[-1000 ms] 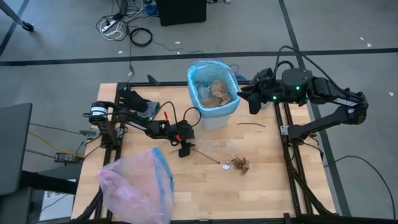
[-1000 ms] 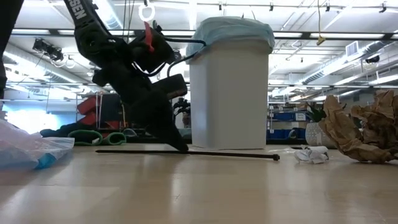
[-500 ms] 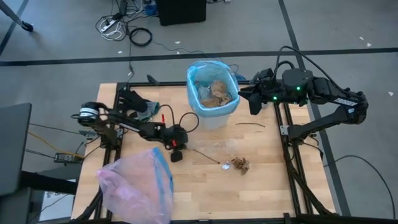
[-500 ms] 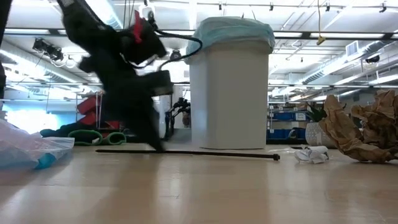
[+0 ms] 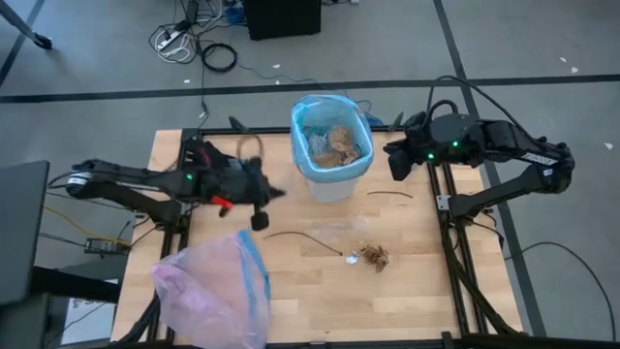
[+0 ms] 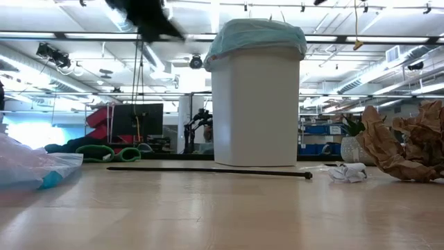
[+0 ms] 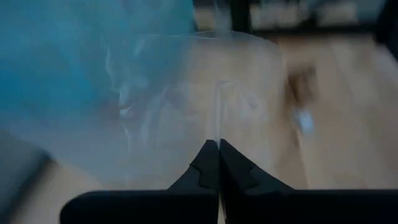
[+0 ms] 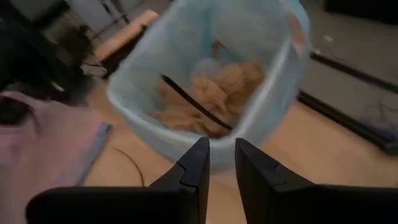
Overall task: Place trash/remove bag and relplace
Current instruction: Put the transparent plastic into the trash bin
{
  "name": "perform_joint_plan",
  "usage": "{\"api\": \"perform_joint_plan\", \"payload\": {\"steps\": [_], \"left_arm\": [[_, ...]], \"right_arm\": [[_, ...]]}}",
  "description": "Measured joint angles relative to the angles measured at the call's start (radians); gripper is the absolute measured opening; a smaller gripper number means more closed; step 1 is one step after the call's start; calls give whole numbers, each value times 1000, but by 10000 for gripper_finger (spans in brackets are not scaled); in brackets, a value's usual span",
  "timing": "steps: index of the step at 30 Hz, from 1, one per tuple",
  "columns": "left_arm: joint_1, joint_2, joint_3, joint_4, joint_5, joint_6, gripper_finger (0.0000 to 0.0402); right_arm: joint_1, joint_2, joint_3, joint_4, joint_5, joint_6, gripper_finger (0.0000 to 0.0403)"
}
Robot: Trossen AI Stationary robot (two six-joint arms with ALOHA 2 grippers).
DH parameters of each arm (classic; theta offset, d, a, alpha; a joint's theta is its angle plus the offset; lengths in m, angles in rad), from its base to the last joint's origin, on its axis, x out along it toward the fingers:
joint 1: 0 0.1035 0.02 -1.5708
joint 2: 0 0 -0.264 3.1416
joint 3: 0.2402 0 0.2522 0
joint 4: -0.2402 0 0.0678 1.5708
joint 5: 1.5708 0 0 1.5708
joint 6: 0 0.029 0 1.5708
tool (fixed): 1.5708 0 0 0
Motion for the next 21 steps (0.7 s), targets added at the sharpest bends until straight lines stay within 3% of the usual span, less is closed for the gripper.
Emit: {"api": "perform_joint_plan", "payload": {"steps": [5,9,15,21], "left_arm": [[66,3,174,141,-33,160,1],[147,77,302,158,-20,239,1],[247,221,456,143,41,195,1],[333,363,583,-3,162,128,7]], "right_arm": [[37,-5,0,120,-96,-35,47],[74,-6,0,141,-85,-48,36],[132,-8,0,70,-82,10,20],[188,-8,0,-3,-94,32,27]]}}
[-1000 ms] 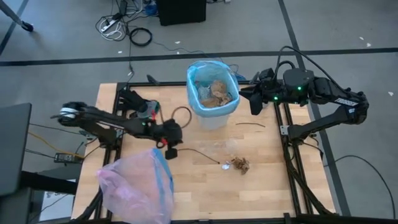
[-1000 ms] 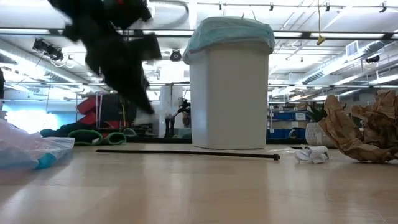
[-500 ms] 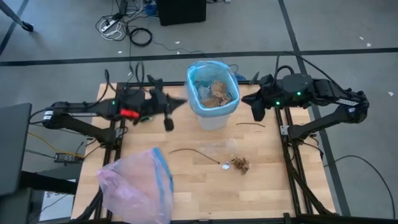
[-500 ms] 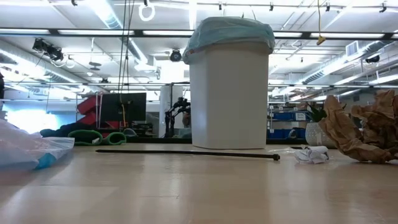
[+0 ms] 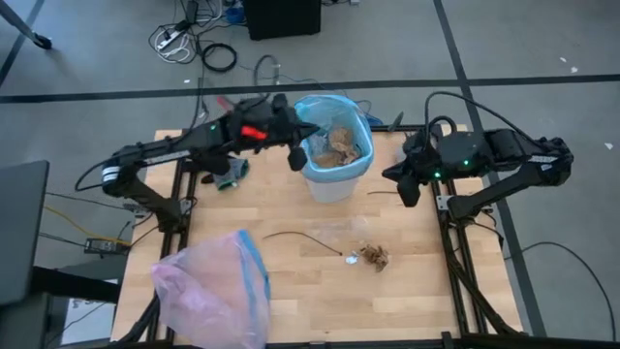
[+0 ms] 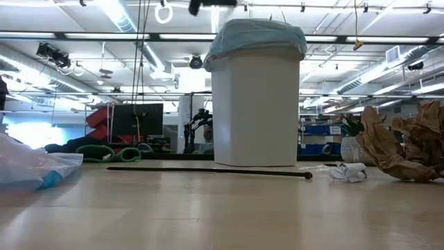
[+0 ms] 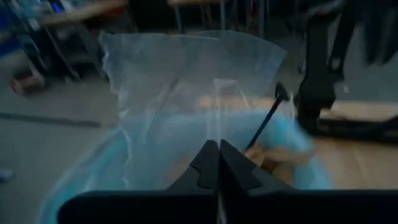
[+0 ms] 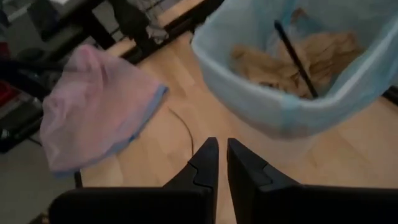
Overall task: Place trash/remove bag and relplace
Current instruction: Put the transparent plastic into the trash bin, then put the brown paper into the trash bin
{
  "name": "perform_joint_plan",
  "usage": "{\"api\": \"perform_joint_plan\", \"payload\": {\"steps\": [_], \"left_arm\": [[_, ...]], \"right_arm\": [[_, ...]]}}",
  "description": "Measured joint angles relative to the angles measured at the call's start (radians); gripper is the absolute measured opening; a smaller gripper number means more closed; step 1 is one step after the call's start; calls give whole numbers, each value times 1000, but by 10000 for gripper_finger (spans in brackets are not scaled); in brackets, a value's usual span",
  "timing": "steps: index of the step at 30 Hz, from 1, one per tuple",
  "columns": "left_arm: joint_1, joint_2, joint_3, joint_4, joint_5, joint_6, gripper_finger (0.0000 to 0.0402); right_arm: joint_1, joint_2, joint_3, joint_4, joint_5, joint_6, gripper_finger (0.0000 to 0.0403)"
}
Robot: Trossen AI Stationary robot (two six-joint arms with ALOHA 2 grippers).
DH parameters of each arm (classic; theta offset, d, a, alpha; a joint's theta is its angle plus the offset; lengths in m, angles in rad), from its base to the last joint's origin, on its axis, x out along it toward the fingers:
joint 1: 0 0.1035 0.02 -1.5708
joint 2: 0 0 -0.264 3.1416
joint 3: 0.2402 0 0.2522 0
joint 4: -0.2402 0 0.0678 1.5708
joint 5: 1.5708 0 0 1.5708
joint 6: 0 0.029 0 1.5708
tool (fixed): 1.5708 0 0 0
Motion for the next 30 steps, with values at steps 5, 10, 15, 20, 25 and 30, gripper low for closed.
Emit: {"api": "perform_joint_plan", "payload": {"steps": [5,10,15,20,25,30], "left_arm": [[22,85,56,-67,70,-22,67],[24,116,61,-64,24,-16,172],[22,114,61,-65,-92,1,256],[23,70,61,-56,-121,20,275],[8,-14,61,-87,-117,31,264],[-14,-116,62,-165,-123,60,265]], "right_arm": [[44,2,0,-125,17,68,53],[73,13,0,-241,85,133,86],[80,30,-25,-292,129,147,127],[80,29,-164,-287,109,186,175],[92,30,-391,-139,-86,276,210],[161,30,-588,223,-266,311,228]]}}
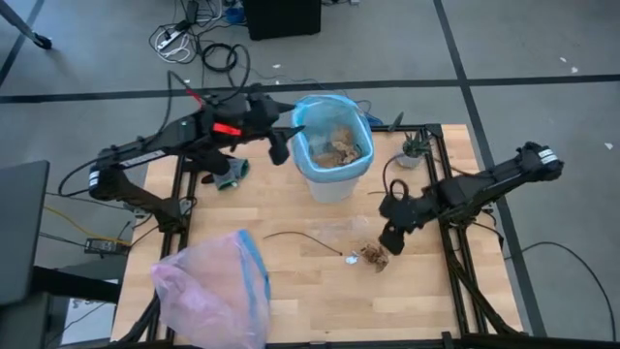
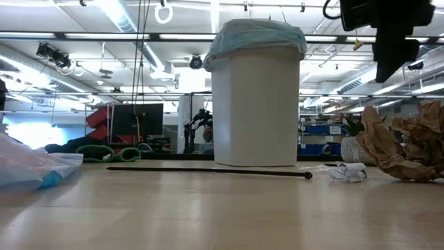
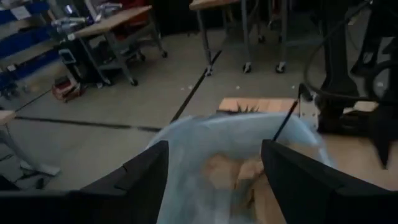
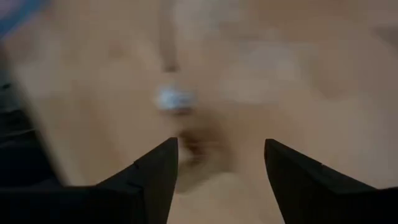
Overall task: Place trash/remove bag and relplace
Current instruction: Put the brown paper into the trash bin
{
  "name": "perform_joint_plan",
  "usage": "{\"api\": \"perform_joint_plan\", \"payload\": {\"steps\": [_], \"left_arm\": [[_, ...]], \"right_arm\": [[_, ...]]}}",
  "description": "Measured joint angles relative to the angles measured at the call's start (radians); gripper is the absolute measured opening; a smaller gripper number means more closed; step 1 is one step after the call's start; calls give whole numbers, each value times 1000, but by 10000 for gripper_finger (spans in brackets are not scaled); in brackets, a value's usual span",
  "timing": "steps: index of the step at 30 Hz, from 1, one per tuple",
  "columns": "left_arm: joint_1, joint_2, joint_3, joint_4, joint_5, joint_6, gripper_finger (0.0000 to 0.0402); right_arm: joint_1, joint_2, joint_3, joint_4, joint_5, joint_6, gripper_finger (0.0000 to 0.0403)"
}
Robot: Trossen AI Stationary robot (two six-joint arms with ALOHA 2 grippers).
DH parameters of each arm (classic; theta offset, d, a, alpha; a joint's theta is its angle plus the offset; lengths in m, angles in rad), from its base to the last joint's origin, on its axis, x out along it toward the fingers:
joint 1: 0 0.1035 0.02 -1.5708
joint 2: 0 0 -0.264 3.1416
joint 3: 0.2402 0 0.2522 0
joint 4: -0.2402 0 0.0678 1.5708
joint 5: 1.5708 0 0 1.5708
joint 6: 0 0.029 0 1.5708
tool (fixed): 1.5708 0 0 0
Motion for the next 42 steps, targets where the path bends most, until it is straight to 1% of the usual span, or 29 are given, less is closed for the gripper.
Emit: {"api": "perform_joint_plan", "payload": {"steps": [2,4,9,13,16,22,27,30,32,34,36,37,38,42], "left_arm": [[0,-25,0,-67,-19,-6,268],[2,-40,0,-130,-45,-29,270],[1,-52,0,-259,-71,-59,270],[-10,-47,-13,-297,-69,-83,271],[-12,-47,-26,-309,-67,-99,277],[-12,-47,-30,-340,-67,-128,286],[-12,-47,-30,-376,-67,-173,285],[-12,-46,-30,-402,-67,-194,281],[-12,-46,-30,-417,-67,-205,278],[-12,-46,-30,-425,-67,-214,275],[-12,-46,-30,-440,-67,-220,273],[-12,-46,-30,-447,-67,-227,271],[-12,-47,-30,-452,-67,-233,270],[-12,-48,-31,-458,-71,-236,265]], "right_arm": [[38,0,-44,99,-25,0,234],[79,0,-69,133,-30,0,241],[165,15,-87,92,-2,-2,262],[184,60,-87,84,62,-32,274],[184,118,-87,94,82,-61,280],[182,269,-87,152,86,-76,286],[181,414,-87,172,110,-22,279],[181,501,-85,170,69,-1,250],[181,528,-82,193,55,-3,210],[181,519,-82,214,50,-15,147],[177,496,-86,212,46,-34,68],[176,480,-88,209,40,-46,37],[174,460,-89,203,36,-51,22],[161,361,-89,203,29,-26,11]]}}
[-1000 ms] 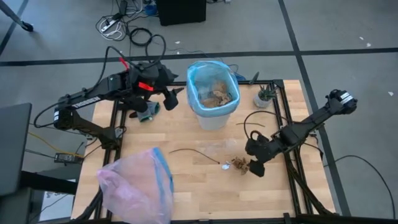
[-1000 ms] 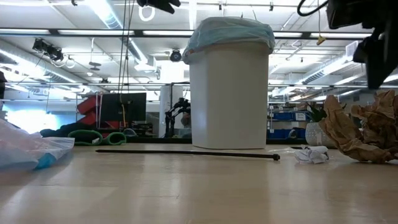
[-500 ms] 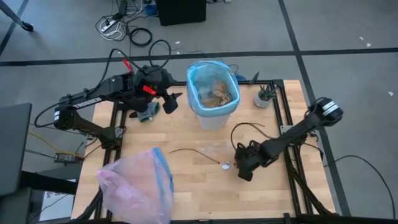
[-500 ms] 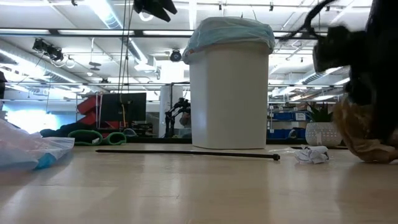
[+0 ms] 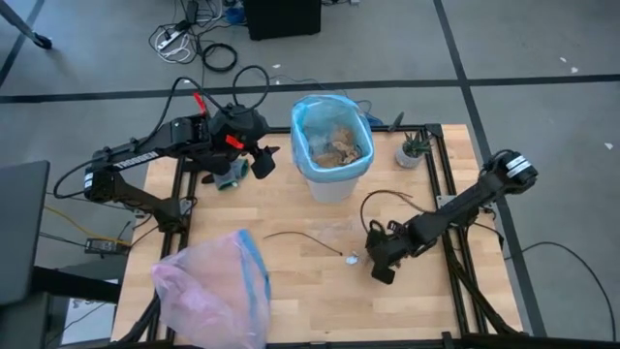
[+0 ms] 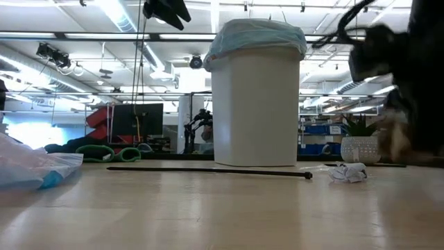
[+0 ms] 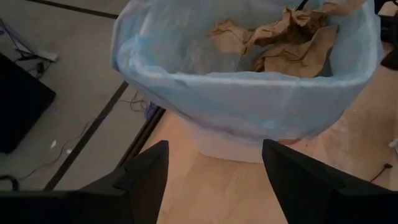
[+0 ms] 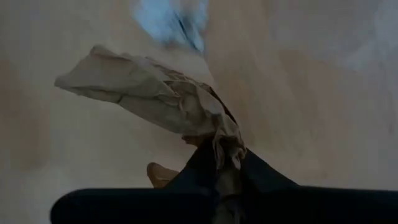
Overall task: Place trash/remove bag and relplace
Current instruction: Put the brown paper into the trash bin
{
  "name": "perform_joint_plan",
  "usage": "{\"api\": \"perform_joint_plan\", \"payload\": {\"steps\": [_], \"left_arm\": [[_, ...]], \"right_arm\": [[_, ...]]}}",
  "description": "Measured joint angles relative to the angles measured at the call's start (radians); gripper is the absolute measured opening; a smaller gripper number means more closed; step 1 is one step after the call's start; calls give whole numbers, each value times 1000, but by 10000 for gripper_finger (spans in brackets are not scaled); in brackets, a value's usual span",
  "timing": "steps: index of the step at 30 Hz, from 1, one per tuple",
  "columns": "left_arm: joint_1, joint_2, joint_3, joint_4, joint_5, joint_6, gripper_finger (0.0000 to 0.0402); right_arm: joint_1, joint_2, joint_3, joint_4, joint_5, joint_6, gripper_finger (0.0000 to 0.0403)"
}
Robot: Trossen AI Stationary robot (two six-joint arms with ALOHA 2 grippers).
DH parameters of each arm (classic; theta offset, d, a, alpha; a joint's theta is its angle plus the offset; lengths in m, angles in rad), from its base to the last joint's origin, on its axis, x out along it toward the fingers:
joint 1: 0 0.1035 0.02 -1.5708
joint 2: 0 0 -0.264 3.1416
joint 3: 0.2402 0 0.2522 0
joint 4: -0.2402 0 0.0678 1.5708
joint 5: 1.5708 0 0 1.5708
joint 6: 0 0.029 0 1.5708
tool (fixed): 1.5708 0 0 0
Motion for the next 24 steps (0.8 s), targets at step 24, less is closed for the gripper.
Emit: {"api": "perform_joint_plan", "payload": {"steps": [24], "left_arm": [[-119,-1,0,253,47,-5,259]], "right_arm": [[-433,-305,579,94,404,-873,1]]}}
